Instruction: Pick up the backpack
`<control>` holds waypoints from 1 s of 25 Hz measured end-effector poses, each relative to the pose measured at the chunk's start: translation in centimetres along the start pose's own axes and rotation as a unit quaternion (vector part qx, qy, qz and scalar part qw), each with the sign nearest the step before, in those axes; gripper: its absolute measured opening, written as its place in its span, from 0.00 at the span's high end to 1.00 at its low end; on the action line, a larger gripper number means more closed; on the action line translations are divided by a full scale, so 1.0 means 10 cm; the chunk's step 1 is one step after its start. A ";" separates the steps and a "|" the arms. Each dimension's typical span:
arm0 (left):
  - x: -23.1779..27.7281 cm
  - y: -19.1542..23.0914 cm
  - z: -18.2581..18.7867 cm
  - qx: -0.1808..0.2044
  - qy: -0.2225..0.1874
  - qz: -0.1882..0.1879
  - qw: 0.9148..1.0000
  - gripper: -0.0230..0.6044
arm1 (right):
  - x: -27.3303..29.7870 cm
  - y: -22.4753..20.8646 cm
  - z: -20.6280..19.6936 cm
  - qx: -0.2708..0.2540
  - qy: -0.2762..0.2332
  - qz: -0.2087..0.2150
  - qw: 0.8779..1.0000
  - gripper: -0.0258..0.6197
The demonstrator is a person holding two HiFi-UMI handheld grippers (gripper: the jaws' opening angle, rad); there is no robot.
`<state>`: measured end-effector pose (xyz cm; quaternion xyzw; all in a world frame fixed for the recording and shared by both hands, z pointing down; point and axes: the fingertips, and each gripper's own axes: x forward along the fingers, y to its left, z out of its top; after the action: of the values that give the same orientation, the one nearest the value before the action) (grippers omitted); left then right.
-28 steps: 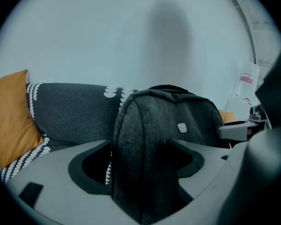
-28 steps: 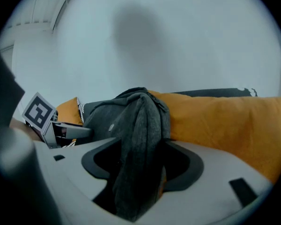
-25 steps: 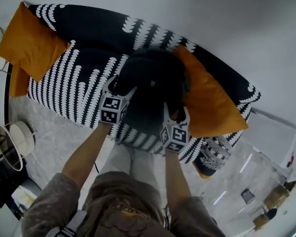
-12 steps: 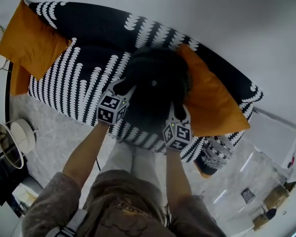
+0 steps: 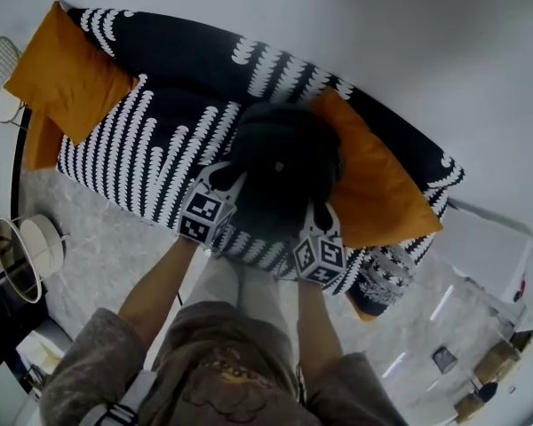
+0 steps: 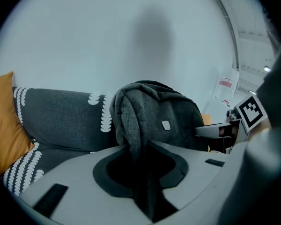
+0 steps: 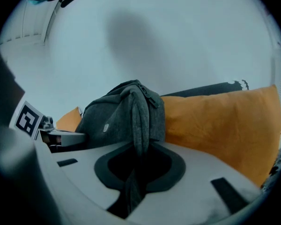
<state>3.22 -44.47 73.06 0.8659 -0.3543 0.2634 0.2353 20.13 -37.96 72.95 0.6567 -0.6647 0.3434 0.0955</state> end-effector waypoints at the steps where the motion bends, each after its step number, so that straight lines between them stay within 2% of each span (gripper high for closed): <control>1: -0.08 -0.03 0.07 0.004 -0.007 0.002 1.000 0.84 | -0.07 0.04 0.07 -0.002 -0.006 0.004 1.000 0.89; 5: -0.43 -0.17 0.42 0.020 -0.034 0.009 0.999 0.84 | -0.39 0.20 0.42 -0.015 -0.035 0.018 0.999 0.89; 9: -0.87 -0.32 0.95 0.037 -0.075 0.016 0.996 0.84 | -0.79 0.43 0.92 -0.025 -0.067 0.025 0.997 0.89; 12: -1.28 -0.45 1.29 0.055 -0.080 0.027 0.995 0.84 | -1.14 0.64 1.31 -0.040 -0.088 0.036 0.995 0.89; 16: -1.79 -0.63 1.69 0.046 -0.111 0.040 0.992 0.84 | -1.59 0.89 1.71 -0.050 -0.112 0.068 0.990 0.89; 21: -2.29 -0.85 1.97 0.044 -0.132 0.059 0.989 0.84 | -2.05 1.14 2.04 -0.068 -0.129 0.100 0.984 0.89; 25: -2.62 -0.98 2.00 0.037 -0.149 0.079 0.985 0.84 | -2.31 1.28 2.12 -0.080 -0.130 0.121 0.981 0.89</control>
<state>0.26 -37.30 39.60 0.8727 -0.4429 0.1620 0.1265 17.73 -32.88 39.56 0.6008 -0.7712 0.2097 0.0182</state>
